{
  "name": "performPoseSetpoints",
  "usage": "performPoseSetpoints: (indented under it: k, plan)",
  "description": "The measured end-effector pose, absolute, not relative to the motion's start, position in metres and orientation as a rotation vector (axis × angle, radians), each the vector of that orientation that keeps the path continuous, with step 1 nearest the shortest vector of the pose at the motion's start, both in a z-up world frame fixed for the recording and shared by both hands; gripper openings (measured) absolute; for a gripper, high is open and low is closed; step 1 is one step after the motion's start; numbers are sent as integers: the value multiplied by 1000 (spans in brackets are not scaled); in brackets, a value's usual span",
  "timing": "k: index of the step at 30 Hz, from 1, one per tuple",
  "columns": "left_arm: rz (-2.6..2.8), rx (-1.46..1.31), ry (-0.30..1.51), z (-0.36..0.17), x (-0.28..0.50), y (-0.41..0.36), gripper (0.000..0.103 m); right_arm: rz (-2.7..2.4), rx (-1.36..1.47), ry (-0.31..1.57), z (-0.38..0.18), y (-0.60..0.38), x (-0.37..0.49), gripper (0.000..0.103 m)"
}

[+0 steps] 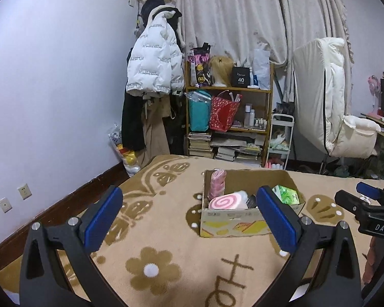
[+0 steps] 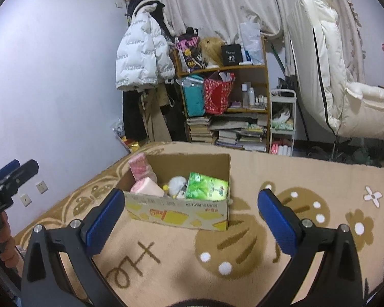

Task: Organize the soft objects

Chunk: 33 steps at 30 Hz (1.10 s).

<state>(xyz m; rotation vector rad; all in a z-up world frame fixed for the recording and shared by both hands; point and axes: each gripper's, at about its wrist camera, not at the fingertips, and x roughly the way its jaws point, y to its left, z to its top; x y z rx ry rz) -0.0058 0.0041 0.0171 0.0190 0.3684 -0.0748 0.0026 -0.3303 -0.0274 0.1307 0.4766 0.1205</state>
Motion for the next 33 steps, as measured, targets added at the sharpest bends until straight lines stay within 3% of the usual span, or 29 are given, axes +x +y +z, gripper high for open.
performPoseSetpoints:
  k: [33]
  plan:
    - [-68, 46, 442, 0, 9, -2, 103, 99, 130, 535, -51, -340, 10, 103]
